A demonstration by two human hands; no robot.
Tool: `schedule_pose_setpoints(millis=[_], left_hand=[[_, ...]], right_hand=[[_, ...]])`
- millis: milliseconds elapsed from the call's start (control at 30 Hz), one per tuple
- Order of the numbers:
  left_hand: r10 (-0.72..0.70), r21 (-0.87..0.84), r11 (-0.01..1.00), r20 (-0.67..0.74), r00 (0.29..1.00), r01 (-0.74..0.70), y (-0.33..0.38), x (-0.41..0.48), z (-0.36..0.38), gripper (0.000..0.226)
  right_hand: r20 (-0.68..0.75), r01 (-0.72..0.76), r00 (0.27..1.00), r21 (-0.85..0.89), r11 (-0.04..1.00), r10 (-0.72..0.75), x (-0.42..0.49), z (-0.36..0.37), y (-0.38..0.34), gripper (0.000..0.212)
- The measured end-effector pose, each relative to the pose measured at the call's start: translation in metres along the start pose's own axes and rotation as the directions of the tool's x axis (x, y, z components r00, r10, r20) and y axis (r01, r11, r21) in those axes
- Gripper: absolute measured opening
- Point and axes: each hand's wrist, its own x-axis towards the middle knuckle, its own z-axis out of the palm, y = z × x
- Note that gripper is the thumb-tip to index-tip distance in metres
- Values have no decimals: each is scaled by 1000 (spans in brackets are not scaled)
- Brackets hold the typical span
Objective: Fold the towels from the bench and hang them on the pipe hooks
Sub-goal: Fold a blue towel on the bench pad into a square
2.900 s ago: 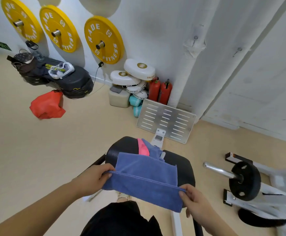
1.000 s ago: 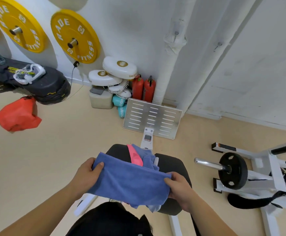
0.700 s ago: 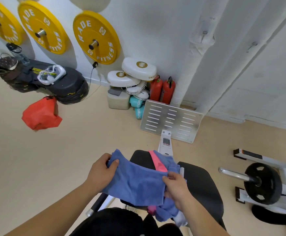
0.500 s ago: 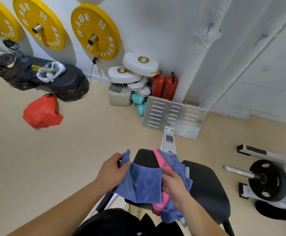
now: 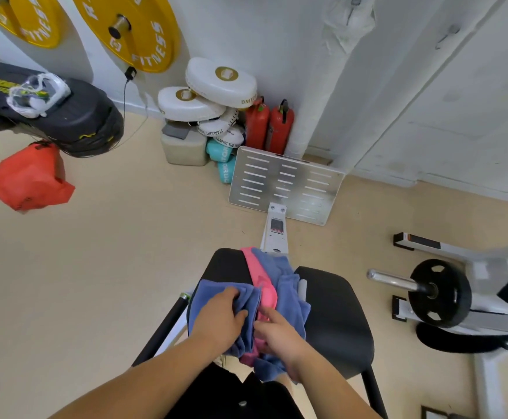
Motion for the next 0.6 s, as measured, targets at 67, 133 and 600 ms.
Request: schedule_pose_setpoints(millis=[67,133,600], left_hand=[[6,-6,1000,-12,1000,-7,0,1,1,32],[22,-9,1000,-8,1000,-23,0,1,-1,35],[-14,-148,989,-7,1000,13,-30,-8,-12,22]], right_hand=[[16,-8,1000,-8,1000,8,2,0,1,41],[11,-3,1000,-42,999,4,3,2,1,39],[-363,18,905,-485,875,-220,7,25,7,31]])
